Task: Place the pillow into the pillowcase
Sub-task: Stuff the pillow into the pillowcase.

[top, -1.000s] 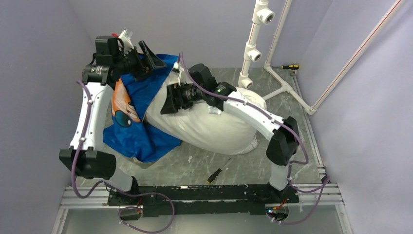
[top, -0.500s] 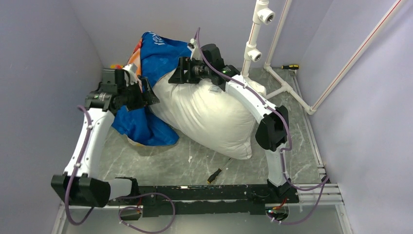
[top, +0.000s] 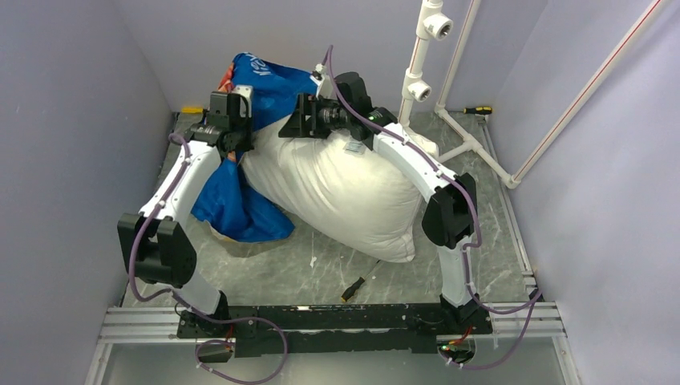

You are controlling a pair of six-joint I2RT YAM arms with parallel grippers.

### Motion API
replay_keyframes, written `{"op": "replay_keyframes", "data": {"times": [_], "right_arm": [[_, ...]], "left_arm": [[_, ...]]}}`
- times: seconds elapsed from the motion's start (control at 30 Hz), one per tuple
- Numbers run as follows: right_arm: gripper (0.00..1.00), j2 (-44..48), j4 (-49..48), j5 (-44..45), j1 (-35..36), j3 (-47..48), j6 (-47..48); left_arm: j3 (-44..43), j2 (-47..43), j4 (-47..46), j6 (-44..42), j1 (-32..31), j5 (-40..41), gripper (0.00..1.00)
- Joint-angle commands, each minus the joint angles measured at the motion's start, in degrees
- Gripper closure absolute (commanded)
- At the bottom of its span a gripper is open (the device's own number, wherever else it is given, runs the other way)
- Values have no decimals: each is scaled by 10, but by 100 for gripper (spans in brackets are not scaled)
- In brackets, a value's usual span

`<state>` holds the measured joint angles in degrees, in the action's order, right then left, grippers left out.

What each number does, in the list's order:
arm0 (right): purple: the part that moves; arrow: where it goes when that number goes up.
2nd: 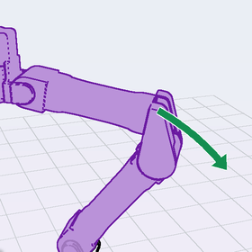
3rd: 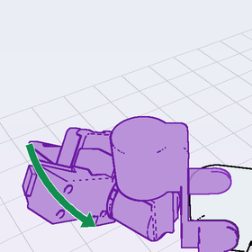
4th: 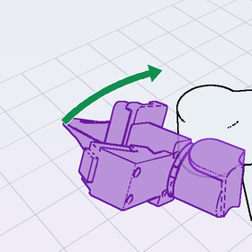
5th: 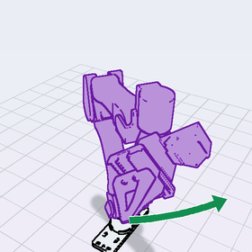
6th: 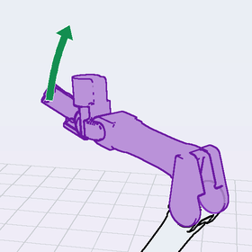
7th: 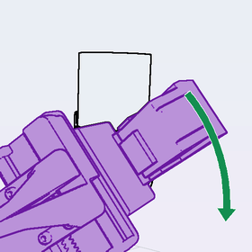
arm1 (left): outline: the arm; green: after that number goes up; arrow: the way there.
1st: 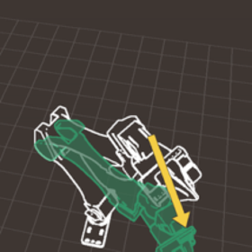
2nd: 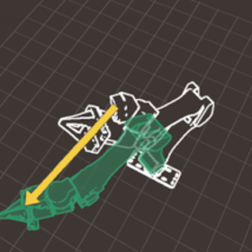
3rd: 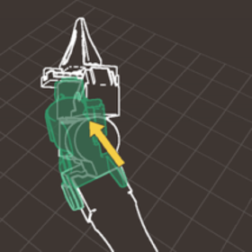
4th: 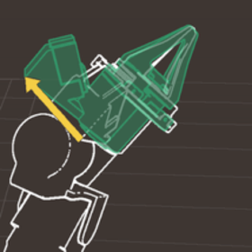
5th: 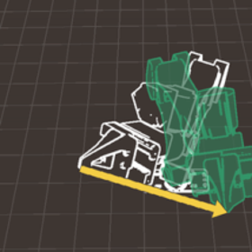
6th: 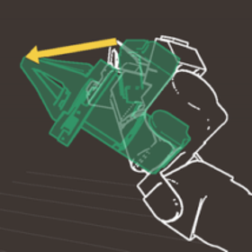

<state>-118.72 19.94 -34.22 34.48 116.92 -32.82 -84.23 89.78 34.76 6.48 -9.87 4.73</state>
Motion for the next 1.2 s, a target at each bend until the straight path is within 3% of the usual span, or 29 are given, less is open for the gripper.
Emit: {"op": "replay_keyframes", "data": {"times": [0.0,0.13,0.37,0.47,0.6,0.7,0.87,0.97,1.17], "right_arm": [[23,4,35,13,-19,-14,1],[24,-4,32,1,-24,1,-7],[25,-29,11,-24,-29,47,-37],[25,-42,13,-27,-29,60,-39],[25,-44,15,-29,-31,67,-41],[21,-34,63,-17,-37,93,-21],[12,20,214,16,-50,141,21],[8,69,291,19,-50,134,35],[0,202,441,64,-50,74,69]], "left_arm": [[-60,19,-73,-56,1,86,97],[-109,0,-46,-91,1,1,100],[-160,-79,37,-4,-40,-265,100],[-162,-104,2,55,-90,-372,100],[-129,-126,-117,173,-106,-476,100],[-78,-141,-117,186,-105,-435,100],[-51,-151,-18,177,-103,-243,100],[-18,-175,-3,173,-101,-168,100],[74,-246,-13,158,-85,-106,100]]}}
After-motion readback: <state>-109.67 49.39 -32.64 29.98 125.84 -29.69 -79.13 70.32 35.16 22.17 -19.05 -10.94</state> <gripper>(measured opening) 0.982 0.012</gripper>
